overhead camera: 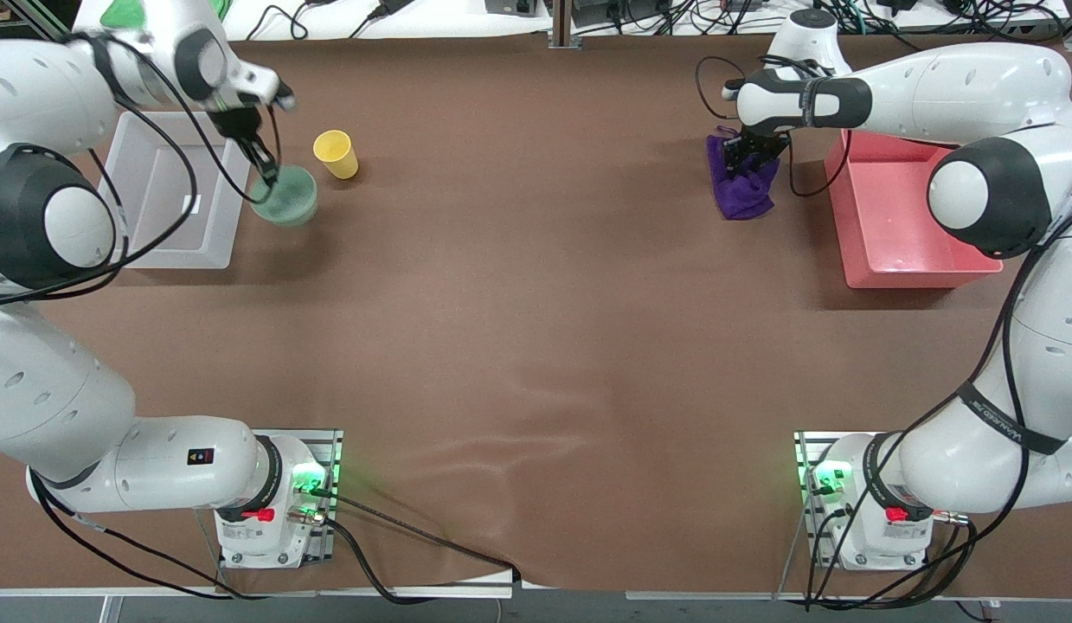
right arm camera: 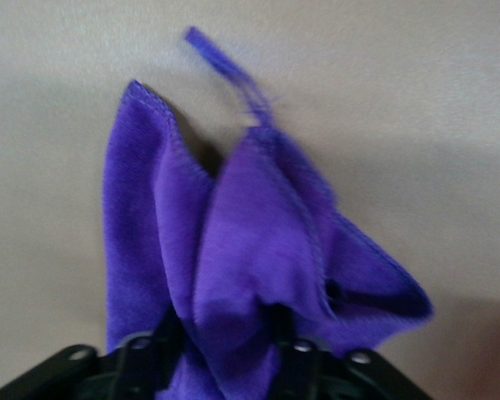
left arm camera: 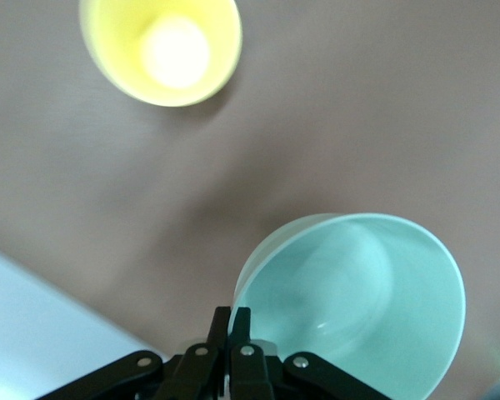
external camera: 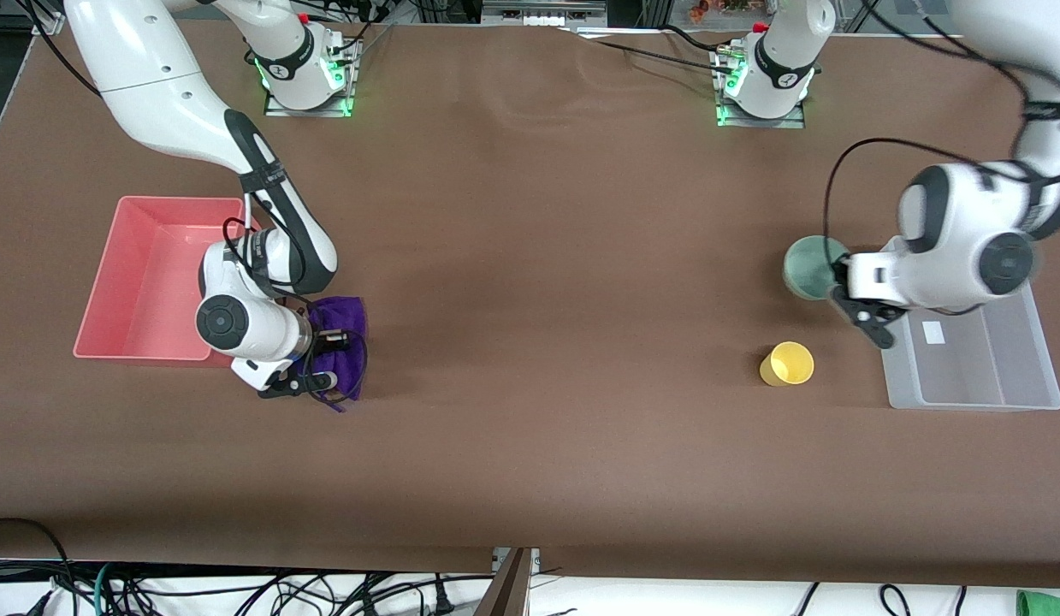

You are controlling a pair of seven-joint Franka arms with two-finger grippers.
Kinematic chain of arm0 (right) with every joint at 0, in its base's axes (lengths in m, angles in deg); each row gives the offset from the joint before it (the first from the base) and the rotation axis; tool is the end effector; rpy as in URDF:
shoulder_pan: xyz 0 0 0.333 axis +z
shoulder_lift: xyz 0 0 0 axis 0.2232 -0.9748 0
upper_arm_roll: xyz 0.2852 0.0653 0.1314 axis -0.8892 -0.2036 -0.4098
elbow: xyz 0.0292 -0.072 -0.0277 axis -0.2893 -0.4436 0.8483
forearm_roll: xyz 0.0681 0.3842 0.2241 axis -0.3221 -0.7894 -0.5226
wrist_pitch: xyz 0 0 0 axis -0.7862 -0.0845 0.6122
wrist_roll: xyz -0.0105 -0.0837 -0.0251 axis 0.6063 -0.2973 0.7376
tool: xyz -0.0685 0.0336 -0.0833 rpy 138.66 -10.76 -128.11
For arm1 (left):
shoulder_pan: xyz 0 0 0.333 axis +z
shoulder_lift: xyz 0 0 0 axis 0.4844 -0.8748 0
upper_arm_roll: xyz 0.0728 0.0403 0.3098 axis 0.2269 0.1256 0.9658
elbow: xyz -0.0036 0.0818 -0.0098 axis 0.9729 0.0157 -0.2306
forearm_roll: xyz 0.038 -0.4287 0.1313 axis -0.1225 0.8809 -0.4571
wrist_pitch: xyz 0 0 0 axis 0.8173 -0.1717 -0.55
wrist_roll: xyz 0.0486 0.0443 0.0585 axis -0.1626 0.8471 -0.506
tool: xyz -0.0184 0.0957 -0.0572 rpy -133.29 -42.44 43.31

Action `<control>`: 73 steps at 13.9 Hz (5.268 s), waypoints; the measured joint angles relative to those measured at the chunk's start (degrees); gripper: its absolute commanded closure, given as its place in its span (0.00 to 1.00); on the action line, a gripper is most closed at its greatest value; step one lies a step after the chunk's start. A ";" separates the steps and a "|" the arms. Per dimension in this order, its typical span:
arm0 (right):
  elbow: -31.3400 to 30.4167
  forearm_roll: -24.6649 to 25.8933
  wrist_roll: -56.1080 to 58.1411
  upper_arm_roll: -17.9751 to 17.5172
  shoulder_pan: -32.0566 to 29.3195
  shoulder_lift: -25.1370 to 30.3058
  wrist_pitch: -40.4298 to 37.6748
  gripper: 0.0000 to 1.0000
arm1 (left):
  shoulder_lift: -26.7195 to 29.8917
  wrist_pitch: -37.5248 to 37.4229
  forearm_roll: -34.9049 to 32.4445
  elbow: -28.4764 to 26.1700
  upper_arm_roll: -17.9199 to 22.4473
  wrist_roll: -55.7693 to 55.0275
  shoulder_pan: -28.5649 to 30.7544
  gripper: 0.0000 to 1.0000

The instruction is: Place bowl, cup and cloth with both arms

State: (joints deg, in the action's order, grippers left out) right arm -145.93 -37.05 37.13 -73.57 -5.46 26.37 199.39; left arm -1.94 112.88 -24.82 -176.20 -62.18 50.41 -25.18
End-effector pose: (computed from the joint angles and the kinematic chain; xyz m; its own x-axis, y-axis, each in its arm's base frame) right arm 0.6883 0.1495 0.1412 0.9808 0.1509 -0.1238 0.1479 -0.9884 -0.0331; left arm 0.6376 0.0510 0.3032 0.6724 -0.7143 -0.1938 -0.6903 -0.6997 0.1842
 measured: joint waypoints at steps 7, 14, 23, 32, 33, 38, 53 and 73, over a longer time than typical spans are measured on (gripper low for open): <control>7.64 0.57 4.32 2.80 -0.43 11.51 -25.01 1.00 | -10.25 3.43 -6.27 11.43 1.15 12.55 14.36 1.00; 15.63 0.56 25.42 20.14 -2.29 15.20 -45.79 1.00 | -19.69 12.38 -6.23 13.15 0.68 15.06 18.31 0.00; 3.52 -2.33 27.06 22.29 -5.09 14.39 -36.54 0.00 | -12.75 1.34 -3.77 16.99 -15.04 -18.35 16.92 0.00; 10.33 -2.53 14.94 5.50 -3.87 27.54 -38.51 0.00 | -25.77 13.35 -0.33 16.78 -15.45 -43.14 11.26 1.00; 10.44 -2.53 14.81 5.36 -3.89 28.52 -38.26 0.00 | -26.50 13.80 -0.33 16.81 -15.45 -43.14 11.32 1.00; 11.23 0.63 14.81 5.44 -4.50 32.90 -34.98 0.00 | -24.22 8.87 -0.58 18.86 -15.47 -43.07 11.56 1.00; 11.13 1.11 8.27 4.92 -3.44 32.78 -39.75 0.00 | -13.80 0.34 -17.23 12.77 -12.62 -5.30 26.31 0.00; 11.14 1.11 8.19 5.01 -3.52 32.54 -39.75 0.00 | 14.70 -12.86 -1.55 10.88 -11.28 -50.04 -1.60 0.00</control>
State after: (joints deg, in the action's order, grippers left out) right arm -134.79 -35.94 45.31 -68.56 -8.99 58.92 159.64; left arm 12.76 100.02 -26.36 -165.32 -73.45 0.36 -26.78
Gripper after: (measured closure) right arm 0.000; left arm 0.000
